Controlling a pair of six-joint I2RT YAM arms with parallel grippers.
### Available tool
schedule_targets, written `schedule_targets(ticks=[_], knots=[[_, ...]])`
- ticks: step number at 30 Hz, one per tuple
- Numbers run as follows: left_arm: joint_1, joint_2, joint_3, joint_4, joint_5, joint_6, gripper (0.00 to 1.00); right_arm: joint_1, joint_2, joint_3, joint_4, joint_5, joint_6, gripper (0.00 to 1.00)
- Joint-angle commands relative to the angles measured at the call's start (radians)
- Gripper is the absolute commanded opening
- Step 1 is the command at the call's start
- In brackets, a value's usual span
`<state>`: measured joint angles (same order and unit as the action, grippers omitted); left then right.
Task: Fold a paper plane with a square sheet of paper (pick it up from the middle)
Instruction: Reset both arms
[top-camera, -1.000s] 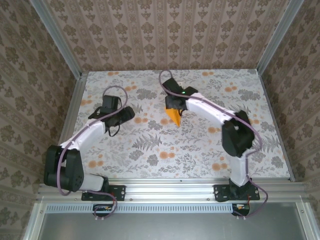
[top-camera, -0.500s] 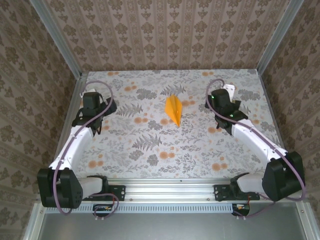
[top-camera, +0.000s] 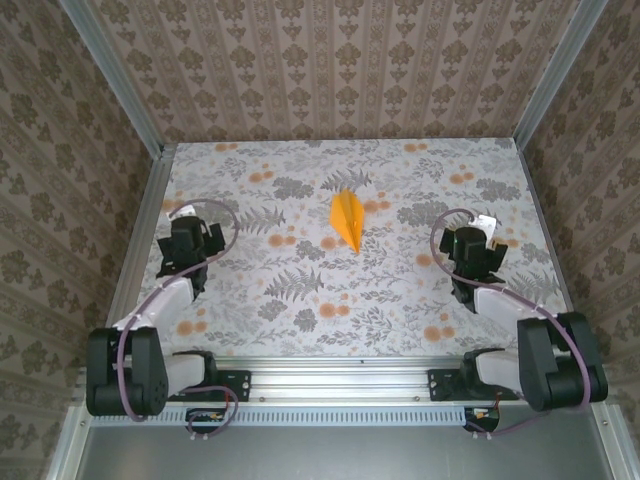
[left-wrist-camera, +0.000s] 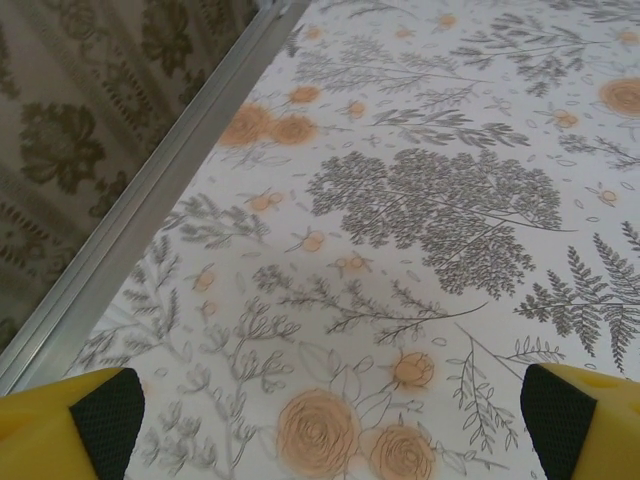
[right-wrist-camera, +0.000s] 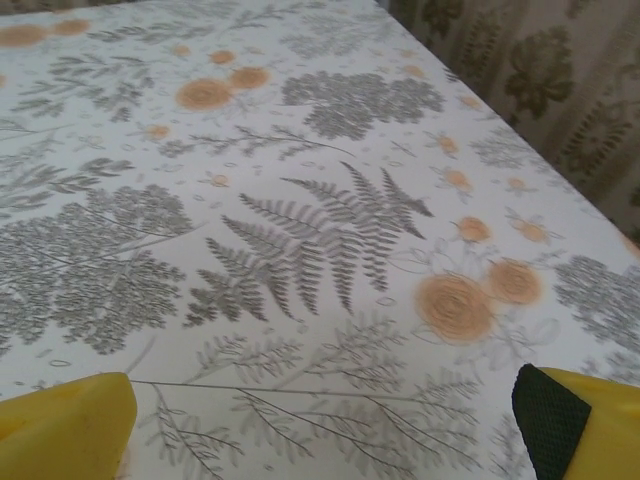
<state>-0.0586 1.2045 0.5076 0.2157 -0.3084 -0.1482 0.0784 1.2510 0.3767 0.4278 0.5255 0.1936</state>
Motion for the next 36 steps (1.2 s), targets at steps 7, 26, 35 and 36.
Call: schedule_targets(ticks=[7, 26, 35, 36], knots=[[0.082, 0.085, -0.143, 0.492, 0.273, 0.132, 1.00, -0.017, 0.132, -0.019, 0.433, -0.216, -0.127, 1.00], [0.069, 0.310, -0.113, 0.619, 0.294, 0.154, 1.00, -0.023, 0.303, -0.011, 0.555, -0.254, -0.131, 1.00], [0.028, 0.316, -0.093, 0.592, 0.232, 0.188, 1.00, -0.025, 0.303, -0.011, 0.555, -0.255, -0.131, 1.00], [0.028, 0.317, -0.095, 0.593, 0.232, 0.187, 1.00, -0.025, 0.303, -0.012, 0.554, -0.255, -0.131, 1.00]])
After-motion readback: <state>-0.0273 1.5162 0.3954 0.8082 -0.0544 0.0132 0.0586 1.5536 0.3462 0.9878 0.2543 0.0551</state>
